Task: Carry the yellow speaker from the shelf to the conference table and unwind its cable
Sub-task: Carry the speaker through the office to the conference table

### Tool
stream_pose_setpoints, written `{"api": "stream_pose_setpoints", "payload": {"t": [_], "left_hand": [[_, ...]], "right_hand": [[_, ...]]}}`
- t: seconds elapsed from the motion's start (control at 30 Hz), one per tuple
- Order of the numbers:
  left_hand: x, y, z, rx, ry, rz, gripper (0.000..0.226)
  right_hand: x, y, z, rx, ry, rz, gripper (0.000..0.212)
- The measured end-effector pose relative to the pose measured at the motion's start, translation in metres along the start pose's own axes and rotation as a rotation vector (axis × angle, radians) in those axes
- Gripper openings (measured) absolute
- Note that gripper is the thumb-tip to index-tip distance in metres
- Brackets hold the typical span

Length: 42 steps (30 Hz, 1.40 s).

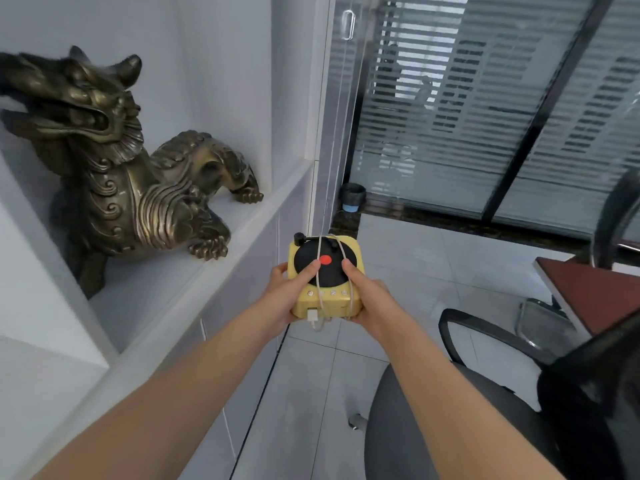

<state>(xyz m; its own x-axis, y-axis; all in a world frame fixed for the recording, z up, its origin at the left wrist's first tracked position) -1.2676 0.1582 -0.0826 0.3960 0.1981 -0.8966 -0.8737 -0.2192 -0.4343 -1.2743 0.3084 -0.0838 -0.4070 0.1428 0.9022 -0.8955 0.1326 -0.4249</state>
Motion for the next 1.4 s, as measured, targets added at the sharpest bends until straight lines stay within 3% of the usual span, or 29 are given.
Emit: {"api": "stream_pose_setpoints", "payload": {"t": [0.43, 1.4], "left_hand": [[-0.029, 0.085, 0.07, 0.024, 0.063, -0.011, 0.075], [-0.113, 0.324, 0.217, 0.198, 0.183, -0.071, 0.069]], "right_hand": [[0.037, 0.098, -0.027, 0.01, 0.068, 0.034, 0.057], [0.133, 0.331, -0.046, -0.197, 0.185, 0.056, 0.044]]}}
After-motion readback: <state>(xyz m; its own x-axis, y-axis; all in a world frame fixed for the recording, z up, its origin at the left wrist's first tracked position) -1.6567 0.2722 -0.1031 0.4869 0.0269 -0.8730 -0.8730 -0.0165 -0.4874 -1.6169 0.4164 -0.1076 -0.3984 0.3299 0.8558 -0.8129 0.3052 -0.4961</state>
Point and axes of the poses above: each hand's wrist, its own y-axis towards the middle knuckle, its own z-axis out of the palm, x = y × z, the point moved 5 cm from there along y, towards the middle knuckle, and after that the axes turned 8 degrees about -x, right-handed, at the moved point
